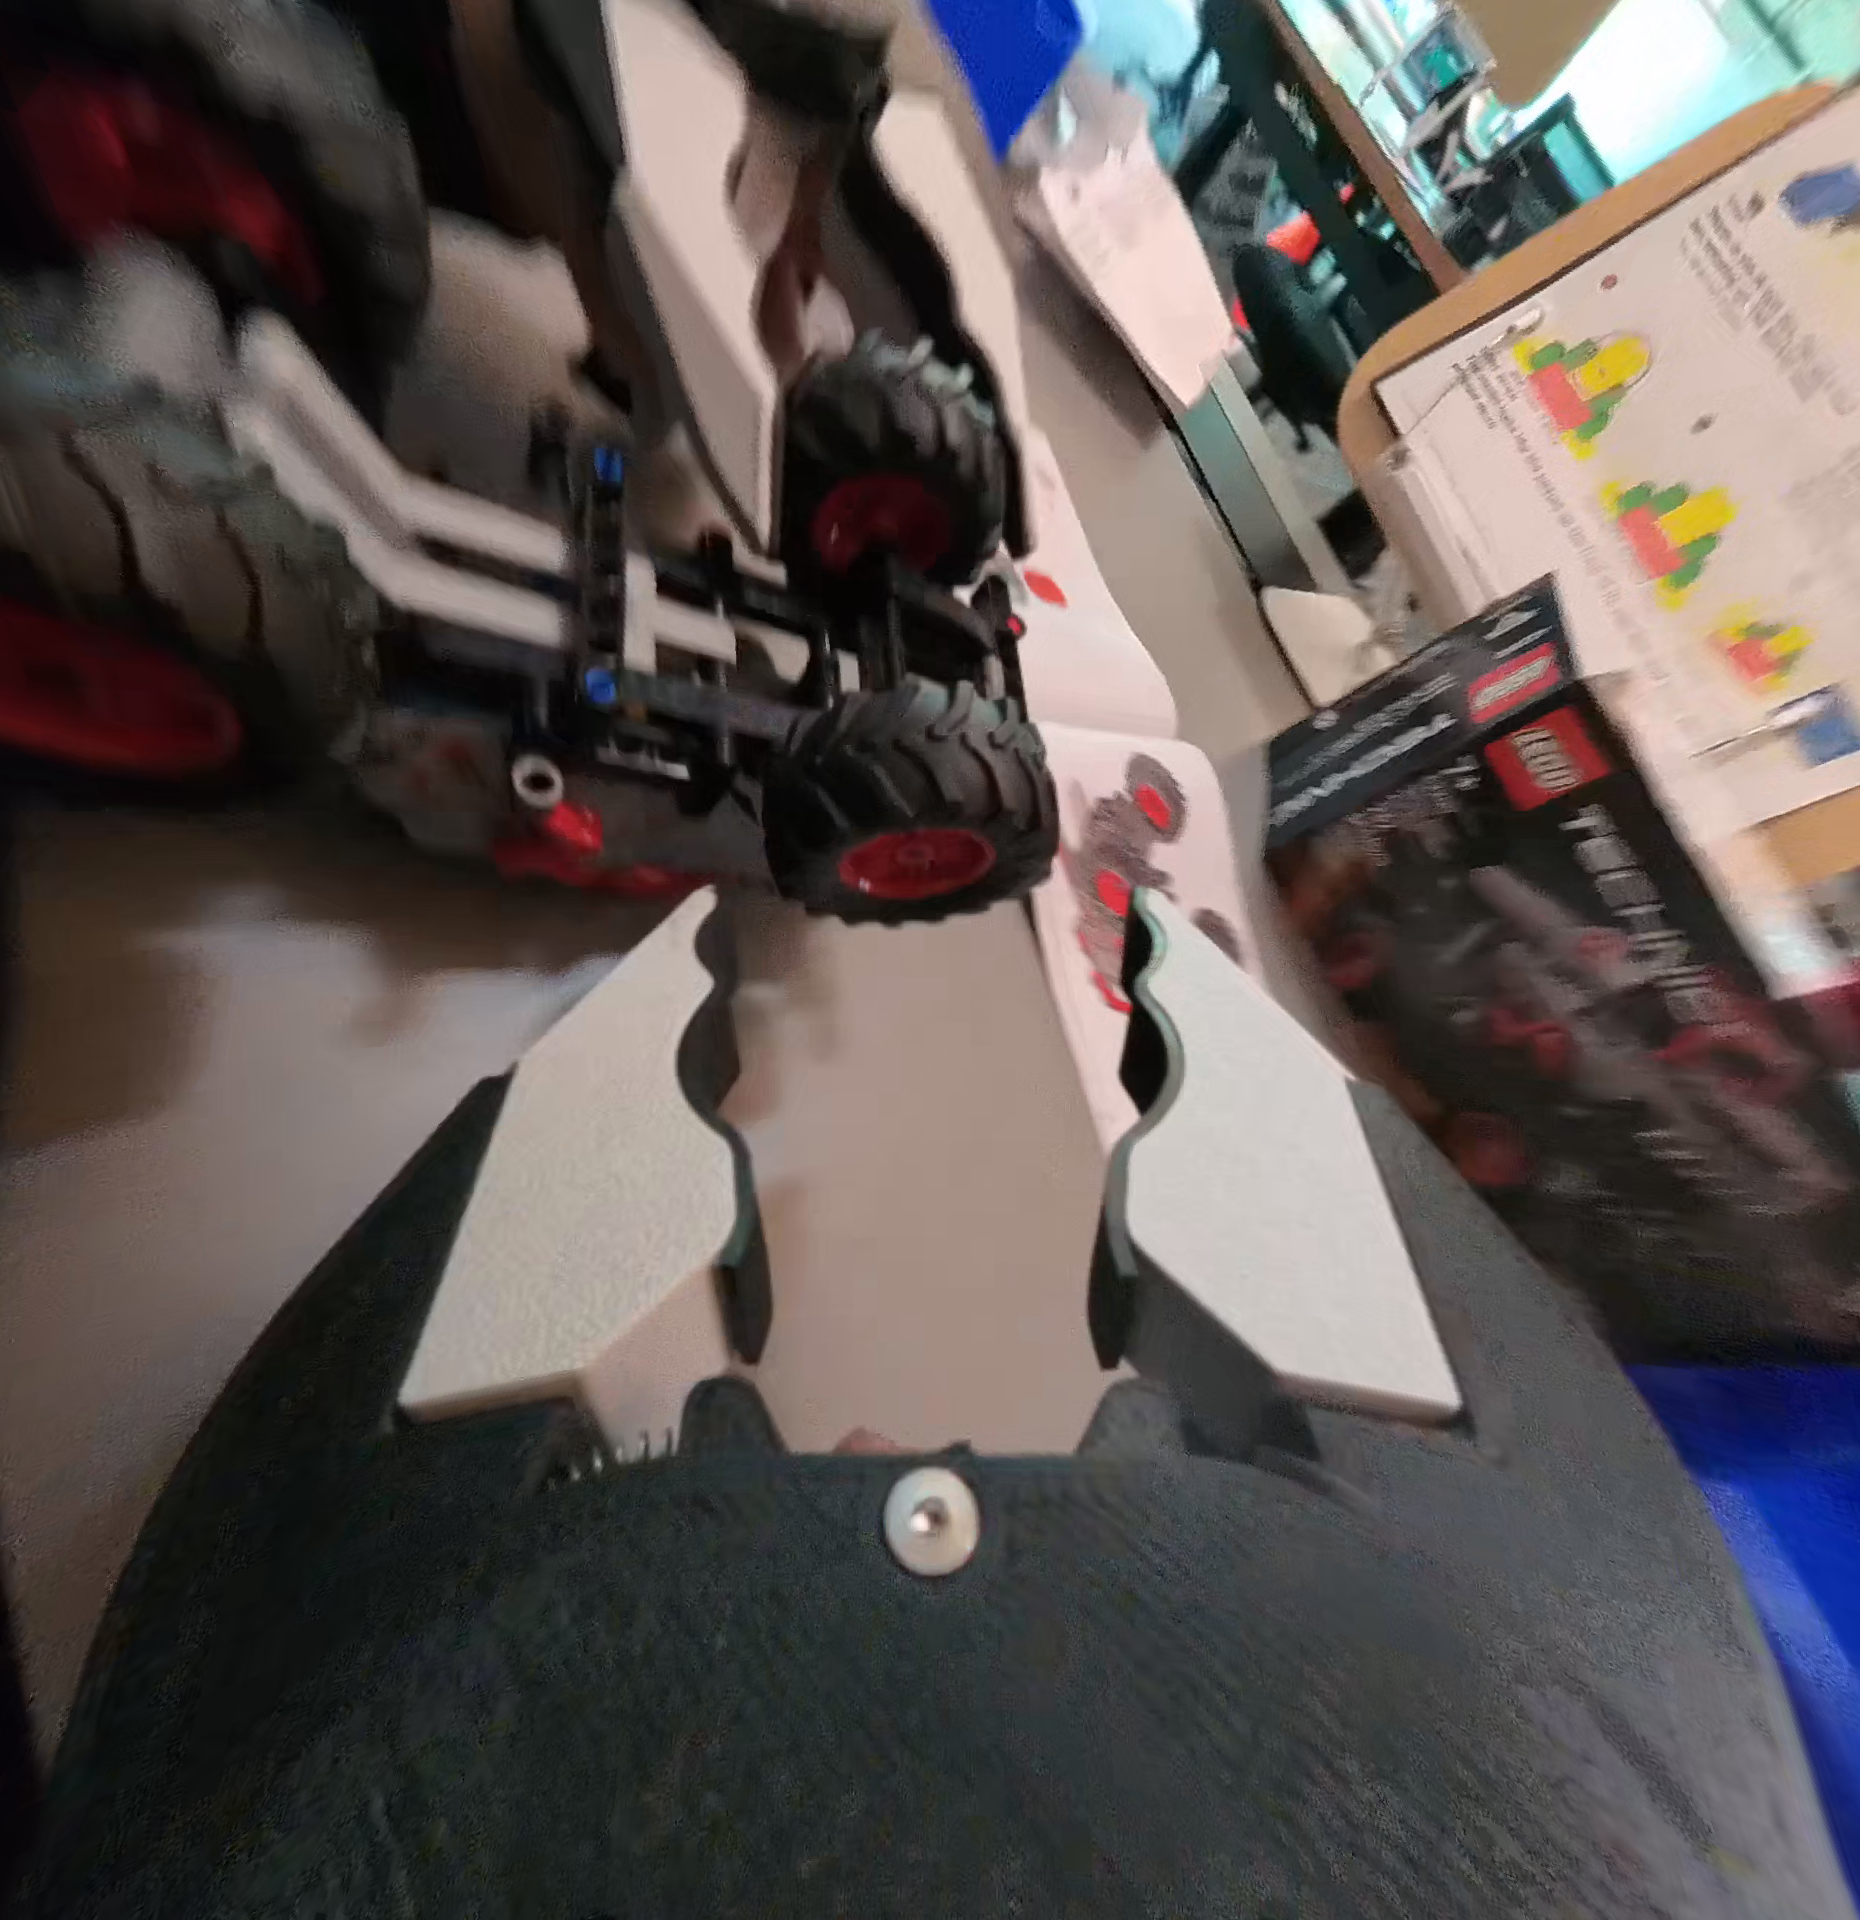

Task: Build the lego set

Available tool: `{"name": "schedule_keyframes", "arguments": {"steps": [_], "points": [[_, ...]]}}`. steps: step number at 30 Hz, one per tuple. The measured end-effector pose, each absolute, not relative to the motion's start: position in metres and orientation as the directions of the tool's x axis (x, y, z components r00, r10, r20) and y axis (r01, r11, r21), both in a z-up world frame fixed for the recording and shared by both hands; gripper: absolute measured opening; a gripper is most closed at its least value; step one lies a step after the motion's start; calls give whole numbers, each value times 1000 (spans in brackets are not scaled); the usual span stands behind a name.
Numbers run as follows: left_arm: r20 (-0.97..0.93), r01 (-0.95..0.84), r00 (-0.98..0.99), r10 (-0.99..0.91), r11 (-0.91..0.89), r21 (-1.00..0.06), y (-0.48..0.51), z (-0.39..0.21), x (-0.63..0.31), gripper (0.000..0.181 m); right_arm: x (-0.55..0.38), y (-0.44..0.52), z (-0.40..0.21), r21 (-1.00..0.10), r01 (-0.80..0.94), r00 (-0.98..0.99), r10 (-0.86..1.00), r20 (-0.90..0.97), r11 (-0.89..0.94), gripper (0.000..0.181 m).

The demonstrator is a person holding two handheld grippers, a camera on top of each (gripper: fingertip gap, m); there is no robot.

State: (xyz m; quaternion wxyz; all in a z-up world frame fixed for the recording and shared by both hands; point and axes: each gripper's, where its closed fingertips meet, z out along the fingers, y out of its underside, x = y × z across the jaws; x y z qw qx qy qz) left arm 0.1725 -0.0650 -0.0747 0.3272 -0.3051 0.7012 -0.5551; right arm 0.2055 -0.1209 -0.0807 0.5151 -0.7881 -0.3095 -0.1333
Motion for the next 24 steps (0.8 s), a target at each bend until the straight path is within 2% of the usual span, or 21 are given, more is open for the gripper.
{"name": "schedule_keyframes", "arguments": {"steps": [1,3,6,7,8,14,24], "points": [[-128,-57,-604,-787,202,-978,-66,-74,172,62,200,-120,-80,-808,526,831,360,424,-264,77],[-140,-46,-614,-777,213,-976,-67,-73,170,62,189,-118,-79,-900,368,878,407,252,-235,79],[-153,-38,-623,-767,225,-974,-68,-73,169,62,187,-112,-73,-944,291,884,421,203,-155,75],[-154,-39,-624,-766,227,-973,-68,-73,169,62,187,-110,-71,-951,277,883,425,196,-137,69],[-153,-42,-625,-766,229,-973,-68,-73,169,62,189,-108,-68,-954,271,887,417,198,-124,62],[-157,-54,-601,-784,235,-970,-68,-73,168,62,189,-101,-82,-938,304,873,442,206,-164,68],[-226,-46,-564,-794,303,-952,-63,-74,165,62,185,-91,-76,-917,383,842,453,294,-117,63]]}}
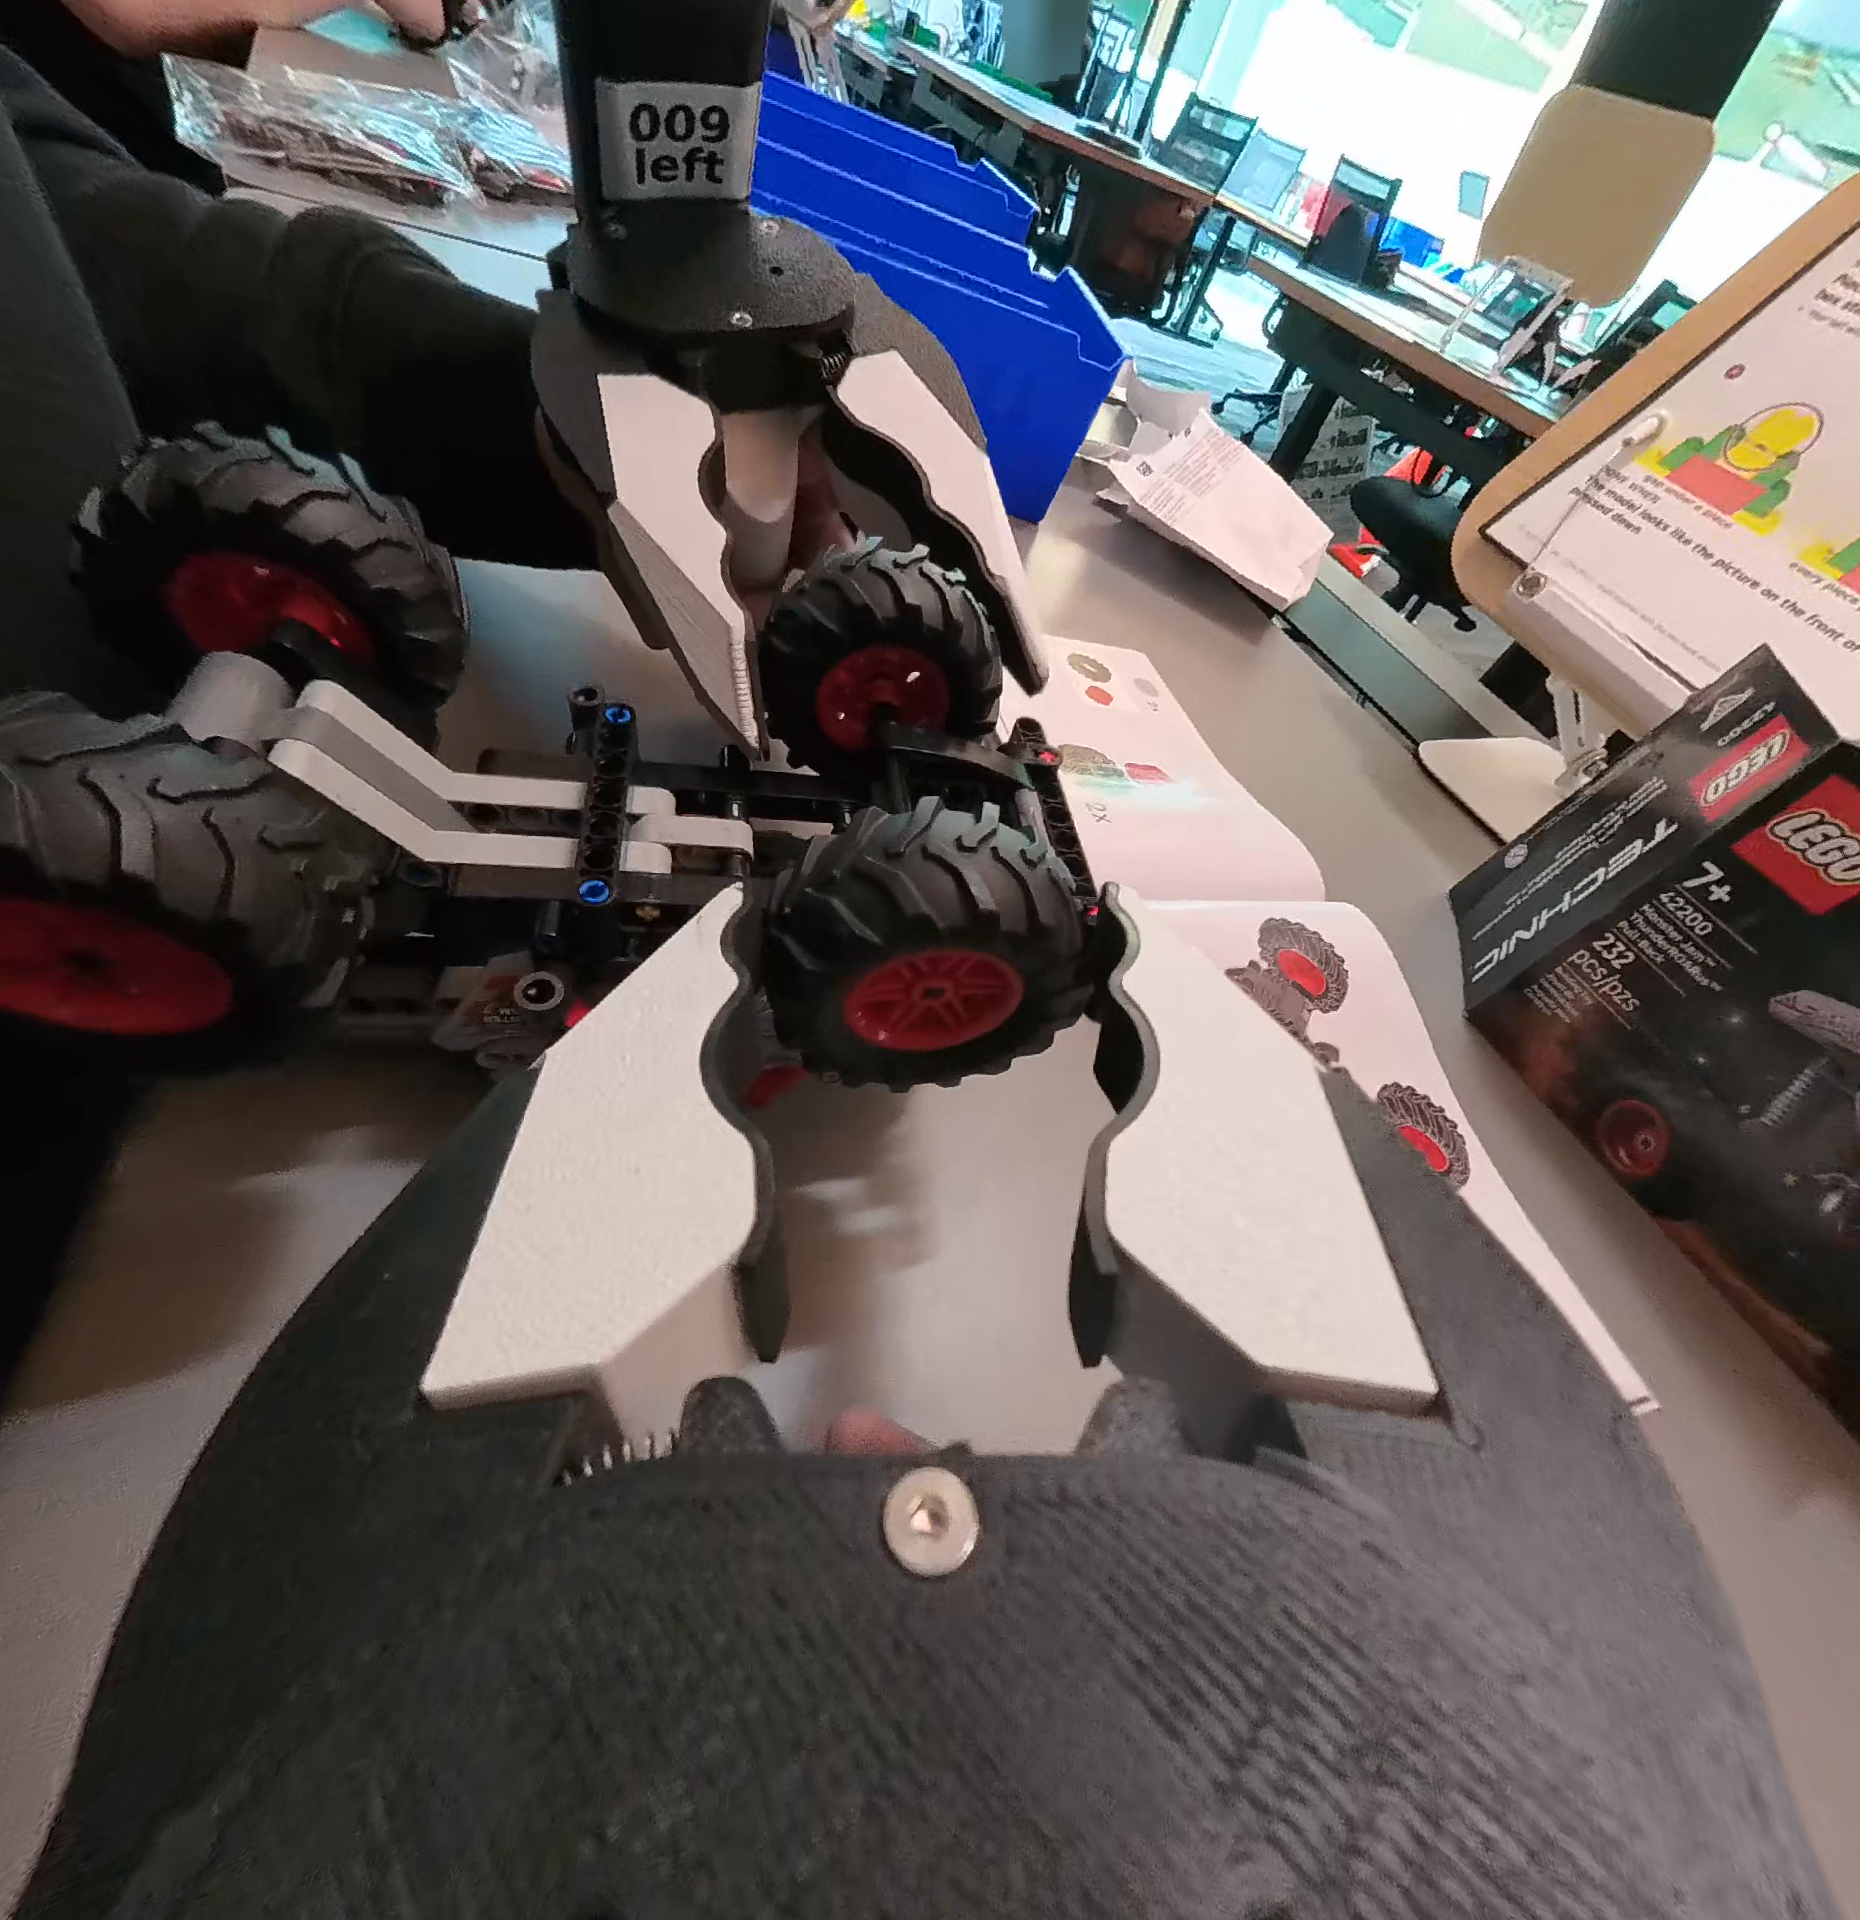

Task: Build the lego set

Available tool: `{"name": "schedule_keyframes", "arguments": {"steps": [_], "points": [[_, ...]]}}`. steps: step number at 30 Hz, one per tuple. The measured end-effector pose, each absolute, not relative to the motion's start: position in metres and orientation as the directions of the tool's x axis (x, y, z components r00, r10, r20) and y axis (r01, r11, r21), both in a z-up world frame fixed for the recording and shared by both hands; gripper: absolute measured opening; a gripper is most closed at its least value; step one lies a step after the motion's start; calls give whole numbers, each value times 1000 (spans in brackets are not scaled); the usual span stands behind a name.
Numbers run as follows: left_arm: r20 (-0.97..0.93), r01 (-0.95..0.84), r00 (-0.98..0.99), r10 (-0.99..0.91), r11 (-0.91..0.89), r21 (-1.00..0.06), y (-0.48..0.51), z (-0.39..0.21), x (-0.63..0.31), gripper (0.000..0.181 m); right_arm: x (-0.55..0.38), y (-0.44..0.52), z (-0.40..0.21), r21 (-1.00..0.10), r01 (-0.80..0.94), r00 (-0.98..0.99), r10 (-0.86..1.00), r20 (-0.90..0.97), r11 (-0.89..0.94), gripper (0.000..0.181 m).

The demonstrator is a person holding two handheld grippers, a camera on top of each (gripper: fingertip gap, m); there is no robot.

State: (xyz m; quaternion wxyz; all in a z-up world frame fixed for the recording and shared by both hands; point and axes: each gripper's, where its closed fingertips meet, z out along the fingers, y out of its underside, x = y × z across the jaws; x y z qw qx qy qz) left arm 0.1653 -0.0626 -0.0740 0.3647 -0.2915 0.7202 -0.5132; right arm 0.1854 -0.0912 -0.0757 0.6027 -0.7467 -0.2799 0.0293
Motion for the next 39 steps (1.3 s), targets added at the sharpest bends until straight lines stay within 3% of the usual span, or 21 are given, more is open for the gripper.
{"name": "schedule_keyframes", "arguments": {"steps": [5,9,13,15,19,39], "points": [[-267,0,-560,-785,322,-947,-57,-64,165,63,189,-89,-75,-907,406,824,472,313,-107,63],[-288,-44,-607,-741,394,-918,-59,-75,165,74,185,-85,-73,-903,417,803,506,314,-101,63],[-336,-25,-601,-725,437,-899,-61,-76,167,62,184,-81,-73,-899,424,804,503,317,-112,64],[-336,-20,-599,-727,433,-901,-61,-76,167,62,180,-80,-69,-911,404,807,502,312,-82,72],[-345,-19,-598,-724,443,-896,-61,-76,167,61,181,-78,-74,-892,443,790,508,342,-89,63],[-289,-56,-560,-777,383,-922,-57,-77,164,59,185,-79,-74,-877,467,789,500,357,-111,60]]}}
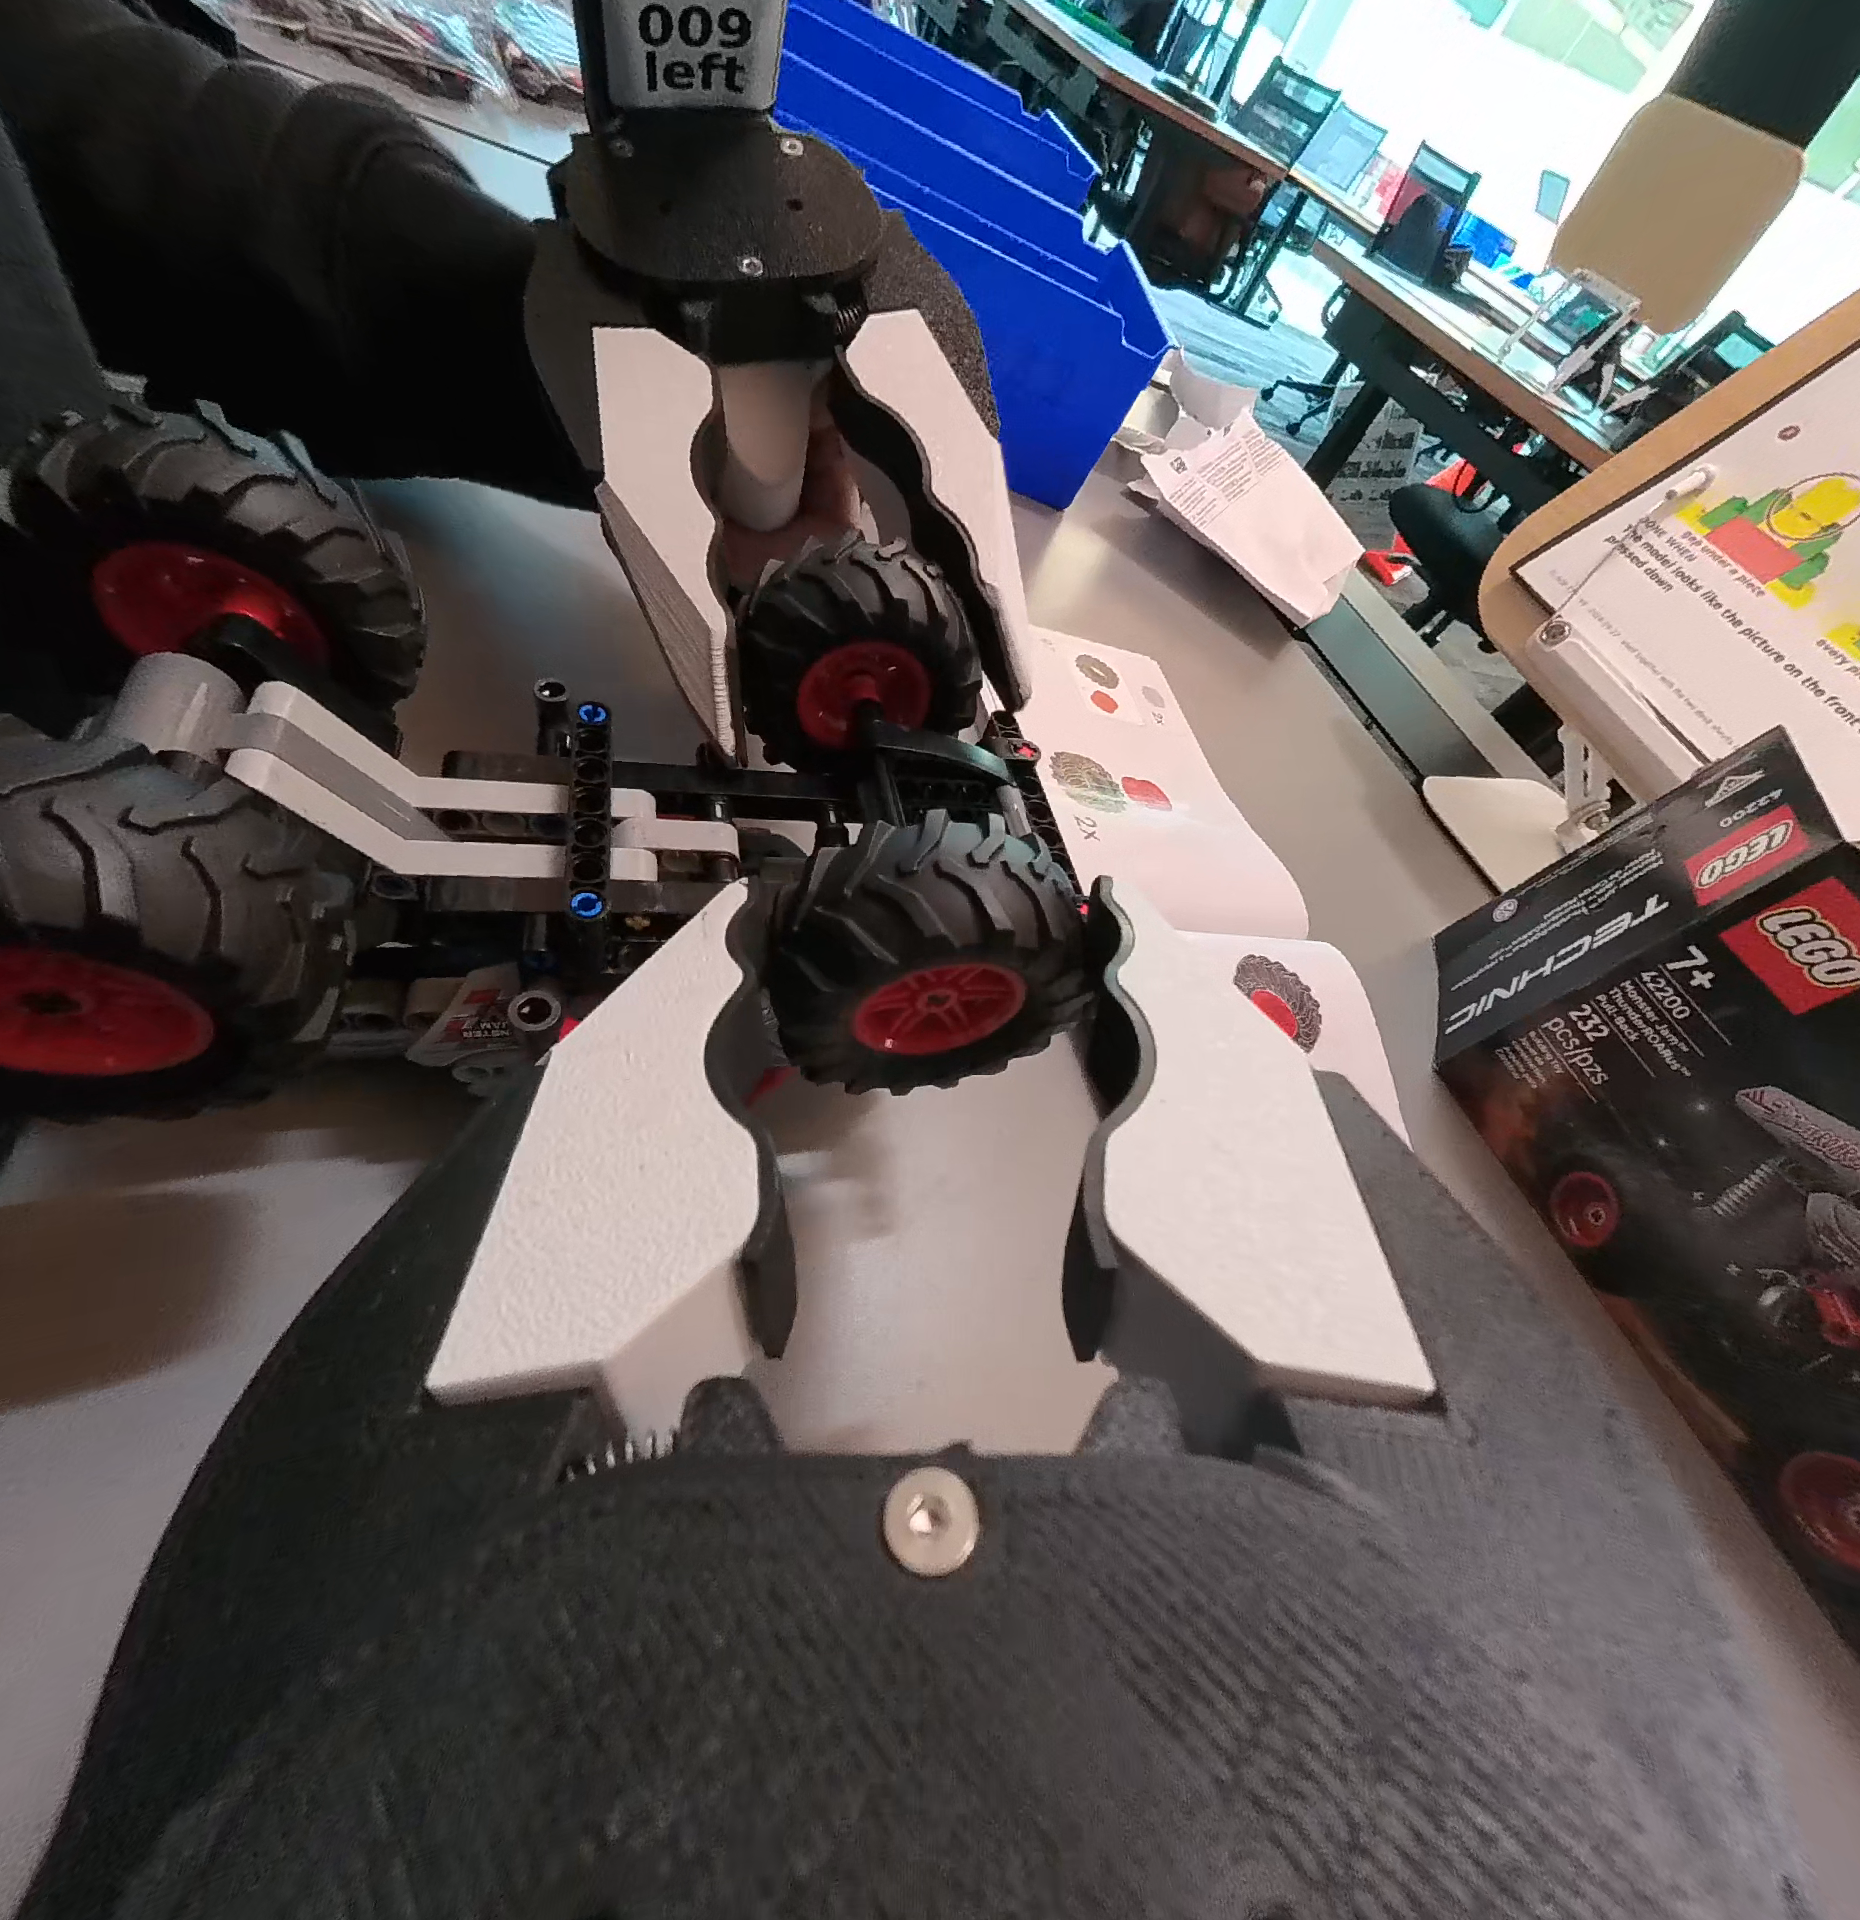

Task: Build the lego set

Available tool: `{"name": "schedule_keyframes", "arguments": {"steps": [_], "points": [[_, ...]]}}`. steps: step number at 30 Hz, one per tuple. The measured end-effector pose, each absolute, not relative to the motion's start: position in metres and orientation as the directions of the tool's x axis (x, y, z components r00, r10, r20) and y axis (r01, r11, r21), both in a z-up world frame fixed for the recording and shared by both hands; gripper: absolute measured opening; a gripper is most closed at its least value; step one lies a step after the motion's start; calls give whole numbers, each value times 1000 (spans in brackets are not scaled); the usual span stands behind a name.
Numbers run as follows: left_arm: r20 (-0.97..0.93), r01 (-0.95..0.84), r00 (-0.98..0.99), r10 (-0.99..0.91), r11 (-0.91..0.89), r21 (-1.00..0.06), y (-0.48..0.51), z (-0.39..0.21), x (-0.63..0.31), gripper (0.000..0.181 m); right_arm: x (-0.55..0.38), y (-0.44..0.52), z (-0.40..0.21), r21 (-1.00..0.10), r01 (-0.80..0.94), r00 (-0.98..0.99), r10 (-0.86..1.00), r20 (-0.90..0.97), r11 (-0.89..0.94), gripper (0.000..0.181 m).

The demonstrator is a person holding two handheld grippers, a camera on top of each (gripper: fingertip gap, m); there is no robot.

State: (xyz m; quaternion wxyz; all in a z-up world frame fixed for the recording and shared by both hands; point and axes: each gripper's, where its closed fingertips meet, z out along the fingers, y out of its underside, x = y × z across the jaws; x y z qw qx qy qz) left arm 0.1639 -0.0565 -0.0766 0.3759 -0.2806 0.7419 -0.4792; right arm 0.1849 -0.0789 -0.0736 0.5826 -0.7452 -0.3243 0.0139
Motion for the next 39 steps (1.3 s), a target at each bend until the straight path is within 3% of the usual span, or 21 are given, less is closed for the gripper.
{"name": "schedule_keyframes", "arguments": {"steps": [20,25,39], "points": [[-287,-37,-576,-766,374,-927,-64,-75,164,61,186,-86,-72,-921,379,805,525,276,-96,61],[-293,-29,-576,-763,377,-926,-66,-74,164,62,183,-84,-77,-921,374,802,537,262,-110,69],[-286,-24,-576,-766,365,-931,-64,-78,170,64,183,-79,-72,-905,422,809,475,346,-59,64]]}}
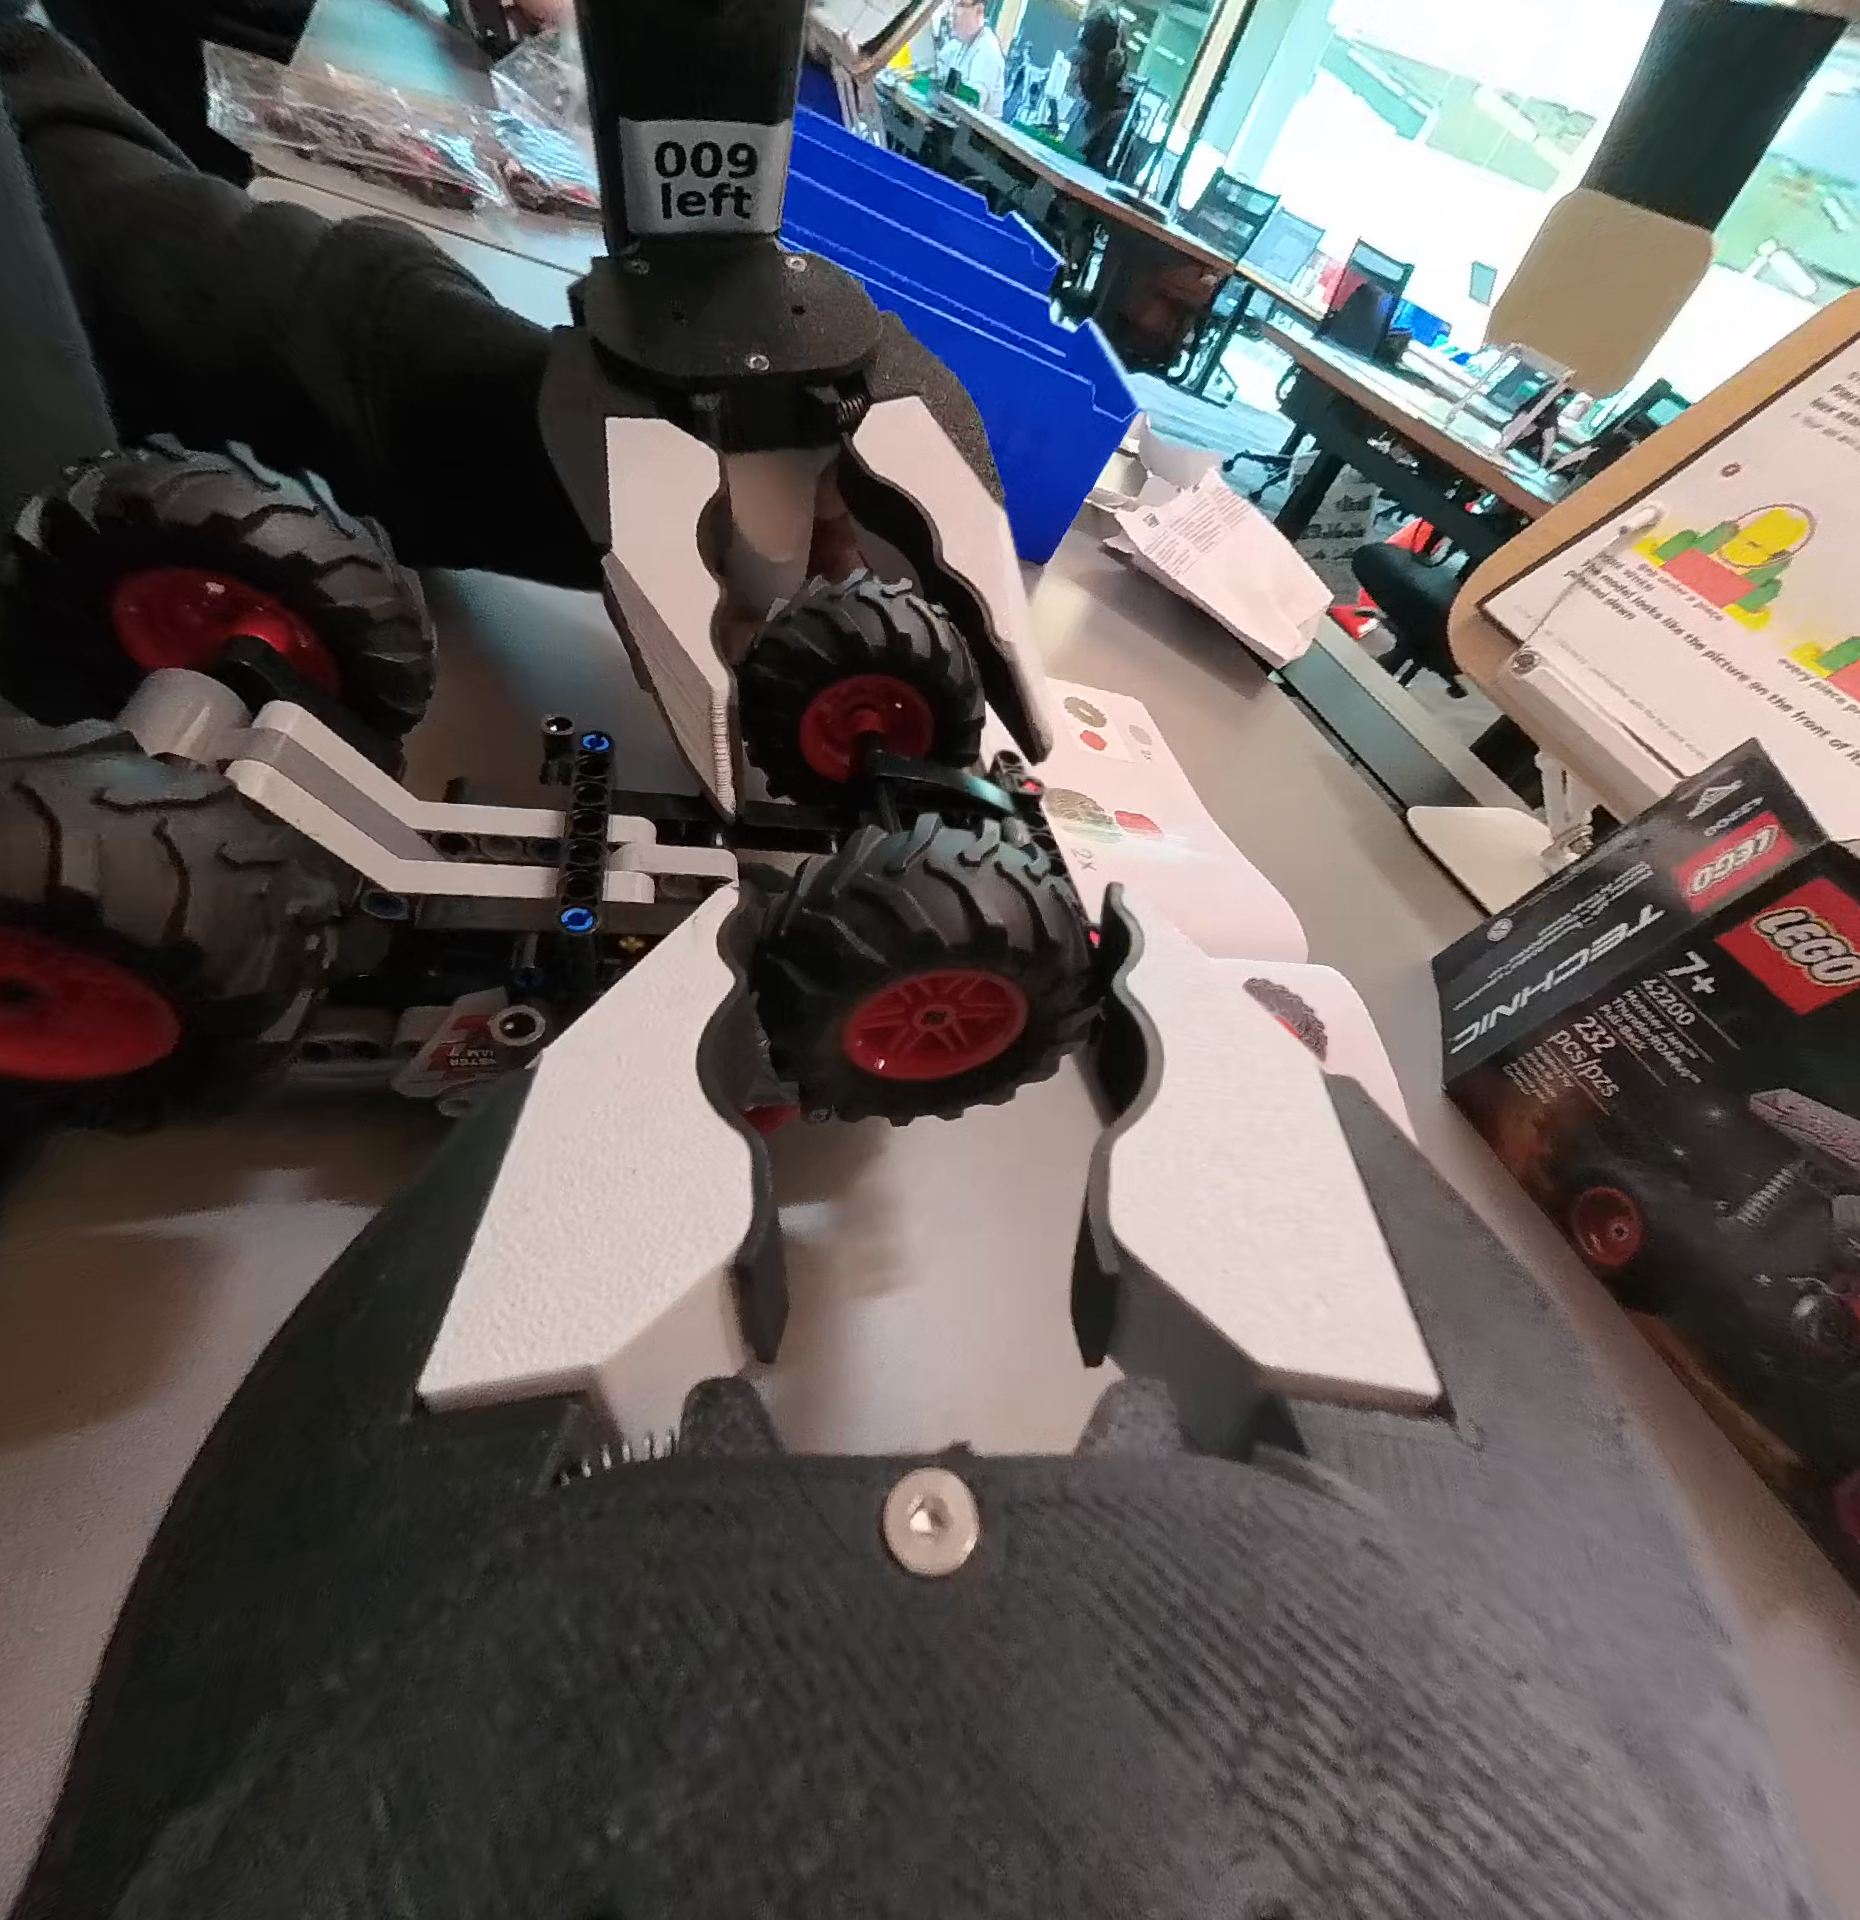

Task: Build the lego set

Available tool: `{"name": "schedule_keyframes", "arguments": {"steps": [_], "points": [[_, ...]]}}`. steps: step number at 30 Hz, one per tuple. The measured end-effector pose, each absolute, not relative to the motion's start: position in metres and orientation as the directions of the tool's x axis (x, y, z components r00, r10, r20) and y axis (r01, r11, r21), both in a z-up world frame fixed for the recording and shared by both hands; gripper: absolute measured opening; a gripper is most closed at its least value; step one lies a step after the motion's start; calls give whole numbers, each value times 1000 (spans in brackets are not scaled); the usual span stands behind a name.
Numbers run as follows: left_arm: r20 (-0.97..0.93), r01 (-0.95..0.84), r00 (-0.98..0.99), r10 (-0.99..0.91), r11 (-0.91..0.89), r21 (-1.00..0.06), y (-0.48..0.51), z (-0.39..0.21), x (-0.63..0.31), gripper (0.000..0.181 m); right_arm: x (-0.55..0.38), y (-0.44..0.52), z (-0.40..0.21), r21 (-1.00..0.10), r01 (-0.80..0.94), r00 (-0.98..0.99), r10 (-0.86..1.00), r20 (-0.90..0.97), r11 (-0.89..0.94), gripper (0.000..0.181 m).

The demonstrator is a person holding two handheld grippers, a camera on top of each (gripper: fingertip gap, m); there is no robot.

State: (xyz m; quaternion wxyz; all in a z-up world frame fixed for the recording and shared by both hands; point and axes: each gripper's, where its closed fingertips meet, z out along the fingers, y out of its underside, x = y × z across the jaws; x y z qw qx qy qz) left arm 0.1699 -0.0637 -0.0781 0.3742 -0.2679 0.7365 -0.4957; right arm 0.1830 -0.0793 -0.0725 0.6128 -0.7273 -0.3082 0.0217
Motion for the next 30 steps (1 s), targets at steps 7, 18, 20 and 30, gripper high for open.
{"name": "schedule_keyframes", "arguments": {"steps": [7,18,20,30], "points": [[-295,-21,-553,-779,366,-930,-53,-77,185,63,200,-70,-70,-893,450,819,409,403,-21,63],[-126,-11,-709,-694,190,-982,-48,-67,200,65,234,-76,-49,-991,135,792,599,119,18,75],[-65,-15,-737,-673,113,-994,-39,-57,196,70,258,-84,-30,-997,49,792,605,80,67,73],[-195,67,214,-957,214,-975,186,-24,189,0,446,-37,-44,-944,329,933,-152,327,-8,0]]}}
